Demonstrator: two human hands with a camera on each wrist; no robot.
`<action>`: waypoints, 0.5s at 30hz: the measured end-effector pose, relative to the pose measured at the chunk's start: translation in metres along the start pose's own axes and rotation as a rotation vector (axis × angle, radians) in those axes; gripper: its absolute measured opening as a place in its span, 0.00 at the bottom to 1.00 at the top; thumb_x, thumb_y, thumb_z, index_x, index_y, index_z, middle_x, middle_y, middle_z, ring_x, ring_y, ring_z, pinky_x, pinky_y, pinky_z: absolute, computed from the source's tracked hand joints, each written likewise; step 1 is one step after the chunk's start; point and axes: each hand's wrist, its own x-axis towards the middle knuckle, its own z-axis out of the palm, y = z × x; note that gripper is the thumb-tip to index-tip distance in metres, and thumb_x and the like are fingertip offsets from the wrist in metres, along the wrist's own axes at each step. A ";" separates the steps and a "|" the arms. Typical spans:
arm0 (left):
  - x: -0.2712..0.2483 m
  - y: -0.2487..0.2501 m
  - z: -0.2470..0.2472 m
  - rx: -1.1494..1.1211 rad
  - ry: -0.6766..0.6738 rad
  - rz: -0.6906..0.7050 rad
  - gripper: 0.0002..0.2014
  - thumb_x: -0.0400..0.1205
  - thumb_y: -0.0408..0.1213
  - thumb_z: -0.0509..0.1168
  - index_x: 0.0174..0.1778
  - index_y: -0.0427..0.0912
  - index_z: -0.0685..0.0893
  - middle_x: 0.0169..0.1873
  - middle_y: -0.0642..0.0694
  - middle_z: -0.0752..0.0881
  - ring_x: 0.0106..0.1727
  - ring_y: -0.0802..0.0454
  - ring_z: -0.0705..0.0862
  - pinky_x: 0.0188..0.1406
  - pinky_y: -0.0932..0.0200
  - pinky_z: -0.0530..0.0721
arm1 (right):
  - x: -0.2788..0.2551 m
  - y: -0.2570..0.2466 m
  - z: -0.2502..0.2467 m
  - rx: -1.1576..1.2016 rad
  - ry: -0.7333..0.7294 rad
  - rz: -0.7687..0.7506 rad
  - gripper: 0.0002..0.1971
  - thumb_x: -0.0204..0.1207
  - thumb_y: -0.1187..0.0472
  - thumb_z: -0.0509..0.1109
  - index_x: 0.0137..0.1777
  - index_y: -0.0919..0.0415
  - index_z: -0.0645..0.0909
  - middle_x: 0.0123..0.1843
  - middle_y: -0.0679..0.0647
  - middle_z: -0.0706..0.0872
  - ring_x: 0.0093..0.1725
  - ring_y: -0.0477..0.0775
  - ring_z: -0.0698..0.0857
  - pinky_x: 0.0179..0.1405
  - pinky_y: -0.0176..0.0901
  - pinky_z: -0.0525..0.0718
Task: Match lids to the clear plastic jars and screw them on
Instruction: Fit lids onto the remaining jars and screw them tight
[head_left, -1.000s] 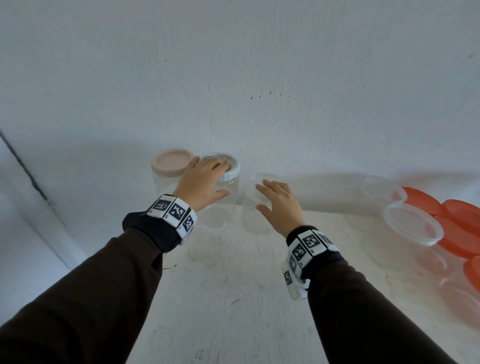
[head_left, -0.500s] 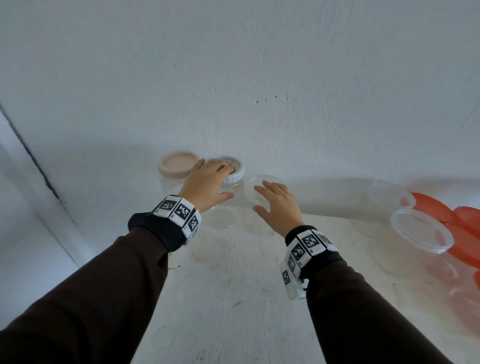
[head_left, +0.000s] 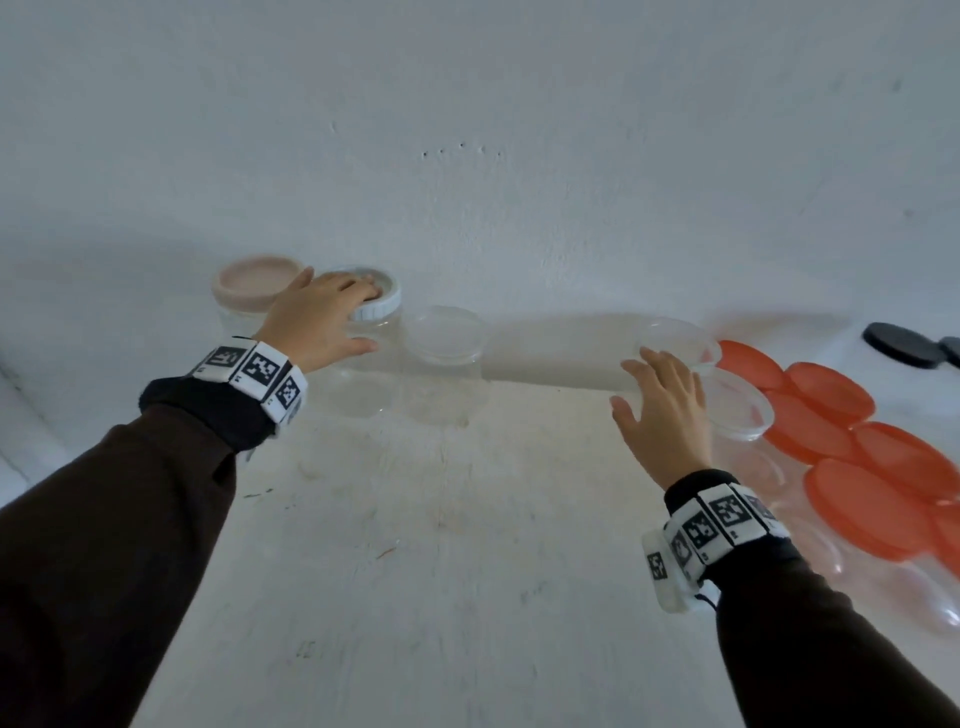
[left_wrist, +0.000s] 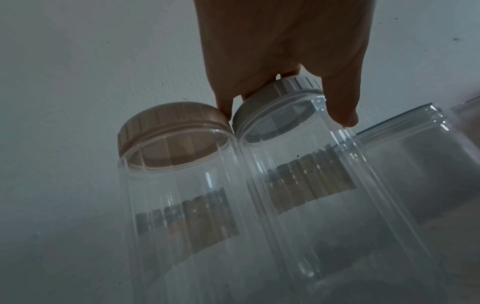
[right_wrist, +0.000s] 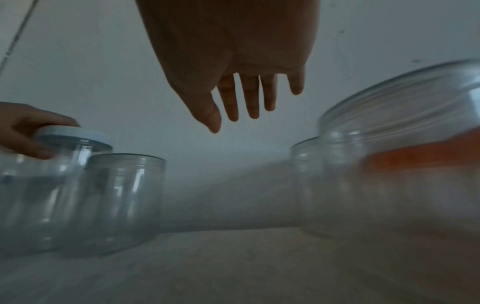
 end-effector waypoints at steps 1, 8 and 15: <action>0.000 0.001 0.000 -0.003 0.001 -0.005 0.33 0.75 0.48 0.71 0.74 0.41 0.70 0.74 0.44 0.72 0.75 0.44 0.69 0.78 0.44 0.51 | -0.004 0.014 -0.006 -0.022 0.024 0.052 0.20 0.75 0.63 0.70 0.67 0.65 0.77 0.74 0.63 0.73 0.77 0.65 0.65 0.77 0.66 0.57; 0.003 0.015 -0.004 0.020 -0.028 -0.069 0.33 0.73 0.43 0.73 0.72 0.38 0.71 0.73 0.41 0.73 0.73 0.42 0.71 0.77 0.45 0.55 | -0.028 0.063 -0.016 -0.073 -0.012 0.211 0.20 0.75 0.65 0.68 0.67 0.66 0.76 0.68 0.63 0.77 0.71 0.66 0.69 0.71 0.66 0.65; 0.003 0.036 -0.010 0.075 -0.041 -0.154 0.32 0.74 0.39 0.73 0.73 0.39 0.70 0.71 0.41 0.75 0.69 0.39 0.73 0.71 0.48 0.64 | -0.027 0.043 -0.014 0.057 -0.041 0.020 0.18 0.74 0.67 0.69 0.65 0.64 0.79 0.67 0.59 0.80 0.69 0.61 0.73 0.50 0.56 0.82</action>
